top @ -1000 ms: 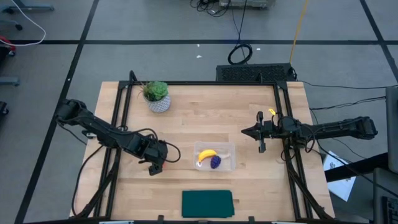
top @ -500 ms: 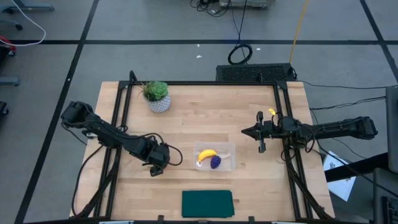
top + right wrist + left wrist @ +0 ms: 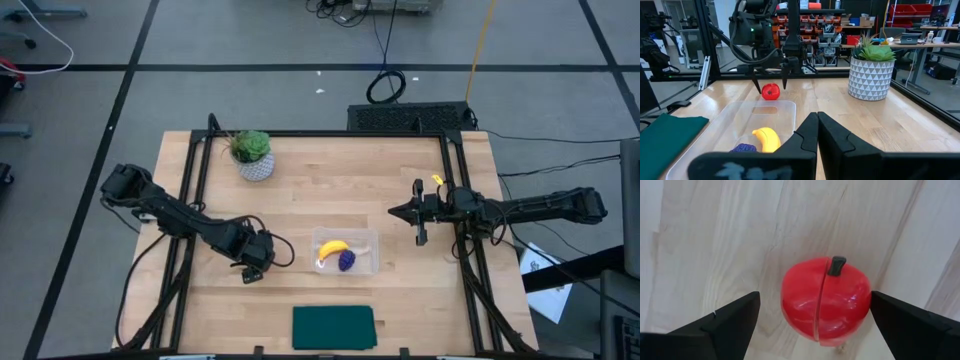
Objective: Pick and placing Produce into tupperware
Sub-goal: Put the apple into the transparent bin
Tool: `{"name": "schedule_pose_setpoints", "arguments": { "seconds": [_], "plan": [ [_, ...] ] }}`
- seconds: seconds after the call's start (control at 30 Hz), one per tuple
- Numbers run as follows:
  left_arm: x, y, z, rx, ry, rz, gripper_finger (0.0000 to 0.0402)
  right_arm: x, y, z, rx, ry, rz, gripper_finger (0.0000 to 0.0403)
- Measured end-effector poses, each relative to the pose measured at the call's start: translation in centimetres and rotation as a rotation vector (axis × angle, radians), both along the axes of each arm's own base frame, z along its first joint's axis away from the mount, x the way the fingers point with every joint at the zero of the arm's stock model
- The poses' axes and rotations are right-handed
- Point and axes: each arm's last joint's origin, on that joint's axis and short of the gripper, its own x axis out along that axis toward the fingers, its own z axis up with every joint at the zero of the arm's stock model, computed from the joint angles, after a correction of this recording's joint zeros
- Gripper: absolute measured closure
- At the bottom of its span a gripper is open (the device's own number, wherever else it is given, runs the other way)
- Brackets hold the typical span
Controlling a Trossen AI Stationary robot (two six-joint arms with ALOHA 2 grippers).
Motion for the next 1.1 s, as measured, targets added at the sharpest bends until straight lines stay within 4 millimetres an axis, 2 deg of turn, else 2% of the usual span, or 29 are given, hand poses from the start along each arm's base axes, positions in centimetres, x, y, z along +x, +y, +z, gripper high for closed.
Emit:
{"name": "schedule_pose_setpoints", "arguments": {
  "seconds": [0.67, 1.1],
  "plan": [
    [-0.23, 0.15, -0.02, 0.033, 0.022, -0.045, 0.0025, 0.0, 0.0, 0.0, 0.0, 0.0, 0.0, 0.0403],
    [-0.05, 0.81, 0.07, 0.042, 0.029, -0.042, 0.0134, 0.0, 0.0, 0.0, 0.0, 0.0, 0.0, 0.0403]
  ]
}}
